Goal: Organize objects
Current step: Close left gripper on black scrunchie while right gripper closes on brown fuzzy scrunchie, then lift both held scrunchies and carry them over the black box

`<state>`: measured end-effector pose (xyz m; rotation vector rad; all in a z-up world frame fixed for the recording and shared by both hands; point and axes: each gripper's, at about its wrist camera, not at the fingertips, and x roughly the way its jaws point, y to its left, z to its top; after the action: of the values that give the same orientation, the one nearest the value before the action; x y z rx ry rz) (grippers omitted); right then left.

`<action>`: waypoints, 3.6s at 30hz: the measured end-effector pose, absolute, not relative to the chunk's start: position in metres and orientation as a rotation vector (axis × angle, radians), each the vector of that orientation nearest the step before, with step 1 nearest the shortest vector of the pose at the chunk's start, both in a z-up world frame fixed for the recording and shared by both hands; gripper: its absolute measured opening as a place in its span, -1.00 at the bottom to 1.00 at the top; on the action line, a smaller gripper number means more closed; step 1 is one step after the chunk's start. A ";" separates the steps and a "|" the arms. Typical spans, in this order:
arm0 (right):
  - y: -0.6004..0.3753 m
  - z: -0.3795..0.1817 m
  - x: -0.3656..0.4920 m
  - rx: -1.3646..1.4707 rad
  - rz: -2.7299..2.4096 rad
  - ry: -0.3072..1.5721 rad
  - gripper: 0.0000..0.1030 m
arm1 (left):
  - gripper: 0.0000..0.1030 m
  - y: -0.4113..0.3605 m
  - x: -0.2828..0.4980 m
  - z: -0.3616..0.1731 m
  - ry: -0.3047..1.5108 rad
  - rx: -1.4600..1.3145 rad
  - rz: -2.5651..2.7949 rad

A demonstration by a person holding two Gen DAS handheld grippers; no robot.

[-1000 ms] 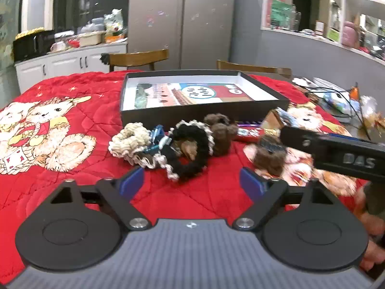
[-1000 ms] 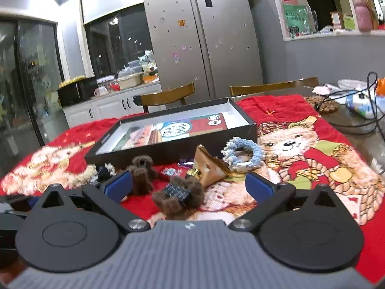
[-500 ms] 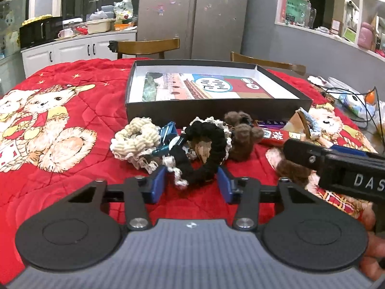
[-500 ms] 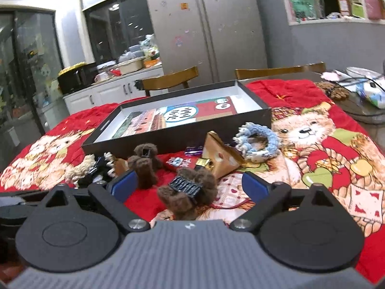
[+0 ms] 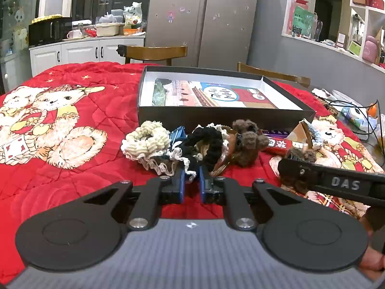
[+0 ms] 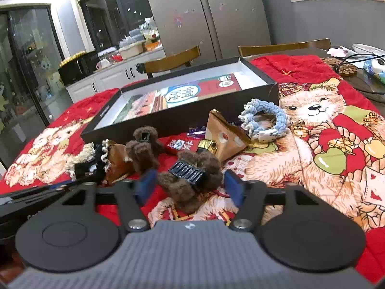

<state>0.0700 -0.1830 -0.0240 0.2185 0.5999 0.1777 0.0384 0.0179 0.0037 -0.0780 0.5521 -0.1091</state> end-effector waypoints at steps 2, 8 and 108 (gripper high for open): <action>-0.180 -0.024 0.070 0.201 0.176 0.597 0.07 | -0.74 0.019 0.037 0.004 0.544 -0.078 -0.102; -0.182 -0.021 0.064 0.207 0.168 0.559 -0.10 | -0.76 0.020 0.033 0.005 0.531 -0.082 -0.092; -0.158 0.125 0.073 0.233 0.462 0.178 -0.47 | -0.77 0.028 0.027 0.119 0.149 -0.055 0.037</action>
<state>0.0734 -0.1581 0.1251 0.2333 0.1784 0.4619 0.0270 0.0276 0.1195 -0.0550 0.1491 0.0374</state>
